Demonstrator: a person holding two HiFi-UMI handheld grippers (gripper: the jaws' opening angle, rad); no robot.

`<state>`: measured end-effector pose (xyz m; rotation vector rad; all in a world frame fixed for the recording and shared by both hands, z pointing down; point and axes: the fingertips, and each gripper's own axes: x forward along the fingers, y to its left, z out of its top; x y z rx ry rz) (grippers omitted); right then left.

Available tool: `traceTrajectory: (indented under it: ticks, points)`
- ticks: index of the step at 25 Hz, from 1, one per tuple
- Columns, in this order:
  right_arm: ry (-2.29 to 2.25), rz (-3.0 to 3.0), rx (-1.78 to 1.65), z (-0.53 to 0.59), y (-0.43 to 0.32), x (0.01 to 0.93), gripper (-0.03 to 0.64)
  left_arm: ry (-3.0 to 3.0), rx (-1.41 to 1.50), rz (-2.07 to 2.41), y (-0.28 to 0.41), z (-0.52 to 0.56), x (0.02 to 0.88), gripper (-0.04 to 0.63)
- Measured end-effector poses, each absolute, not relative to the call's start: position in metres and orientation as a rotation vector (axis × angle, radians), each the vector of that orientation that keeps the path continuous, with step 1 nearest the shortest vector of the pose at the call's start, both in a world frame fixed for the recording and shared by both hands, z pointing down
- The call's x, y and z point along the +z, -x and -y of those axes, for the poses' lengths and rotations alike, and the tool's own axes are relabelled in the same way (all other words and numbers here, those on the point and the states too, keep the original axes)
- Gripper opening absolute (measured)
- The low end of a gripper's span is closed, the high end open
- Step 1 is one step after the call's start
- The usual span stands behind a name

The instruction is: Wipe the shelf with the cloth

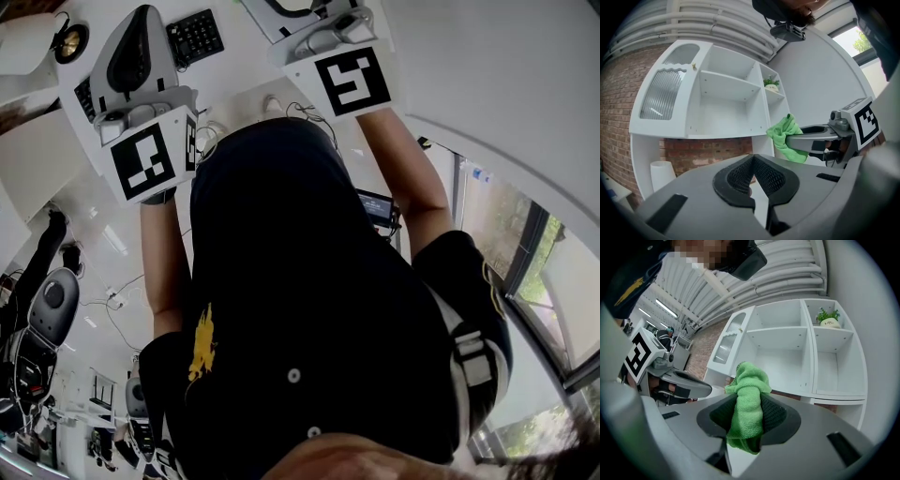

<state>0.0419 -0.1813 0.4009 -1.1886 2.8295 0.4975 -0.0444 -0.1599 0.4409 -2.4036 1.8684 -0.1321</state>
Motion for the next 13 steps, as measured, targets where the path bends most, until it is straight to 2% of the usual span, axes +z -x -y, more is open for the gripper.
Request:
traceTrajectory:
  ticks: [13]
  points:
    - [1.182,-2.828,0.511,0.1791,-0.0411,0.4006,0.135,2.399,-0.136,-1.871,0.0461,0.1569,0.4418,0.018]
